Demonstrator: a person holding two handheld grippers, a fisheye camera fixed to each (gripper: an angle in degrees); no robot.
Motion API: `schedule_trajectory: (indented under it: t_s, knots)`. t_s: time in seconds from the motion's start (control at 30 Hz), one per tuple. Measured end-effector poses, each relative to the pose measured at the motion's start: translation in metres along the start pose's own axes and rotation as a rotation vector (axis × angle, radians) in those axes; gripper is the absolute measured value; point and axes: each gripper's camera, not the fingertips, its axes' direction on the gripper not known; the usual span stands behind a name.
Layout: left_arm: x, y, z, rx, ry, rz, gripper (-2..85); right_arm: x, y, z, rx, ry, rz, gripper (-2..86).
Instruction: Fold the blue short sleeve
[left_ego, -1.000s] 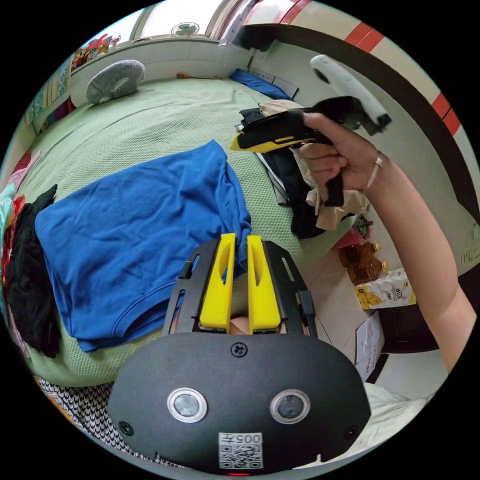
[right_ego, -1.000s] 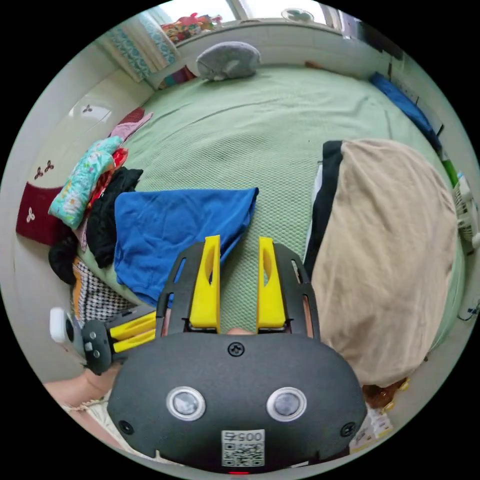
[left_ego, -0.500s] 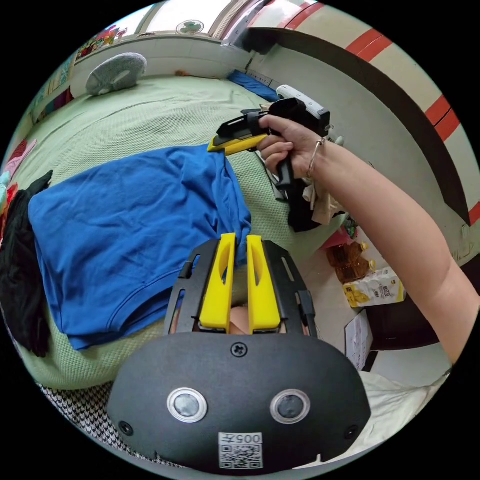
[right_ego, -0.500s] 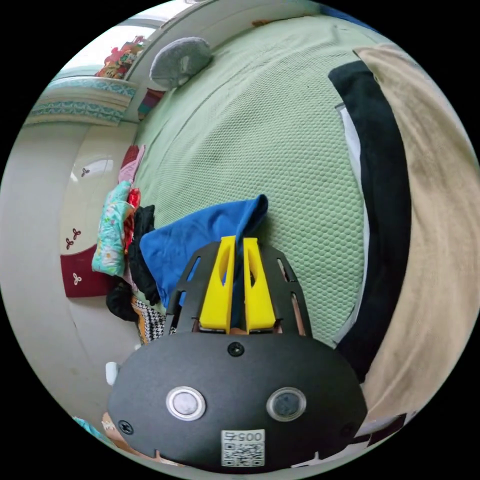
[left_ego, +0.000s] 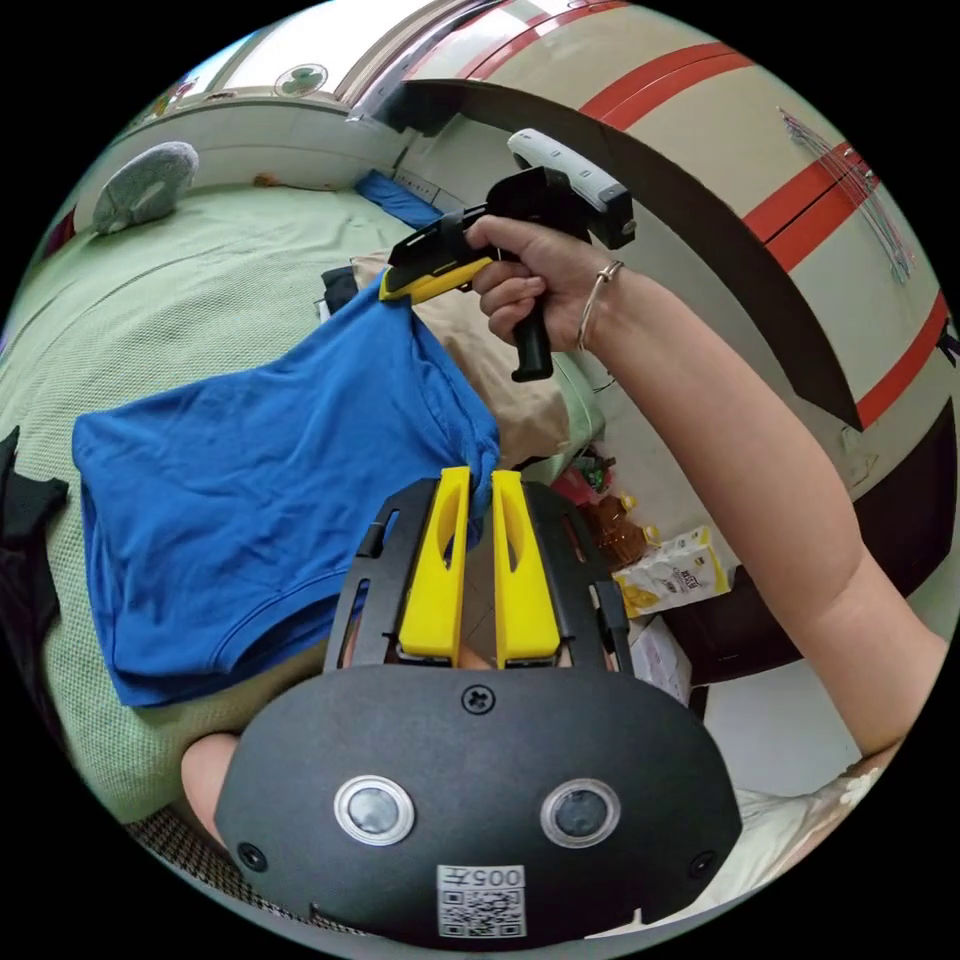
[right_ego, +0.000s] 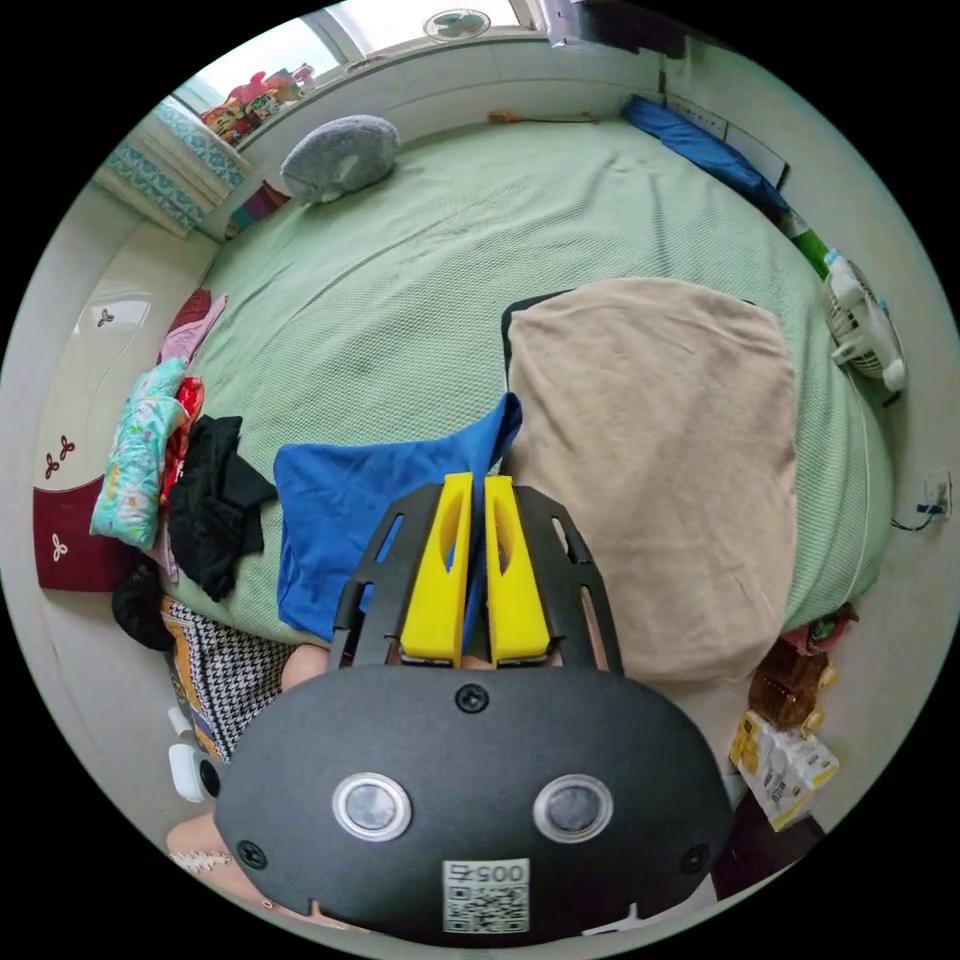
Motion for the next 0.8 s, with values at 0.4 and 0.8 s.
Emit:
schedule_trajectory:
  t_s: [0.4,0.8]
  knots:
    - [-0.086,0.071,-0.115,0.038,-0.266,-0.176,5.2,-0.204,-0.006,0.029,0.001,-0.037,-0.231,-0.2]
    - [-0.226,0.153,-0.144,-0.100,-0.512,-0.551,4.9,-0.343,-0.009,0.154,-0.080,0.054,-0.367,5.7]
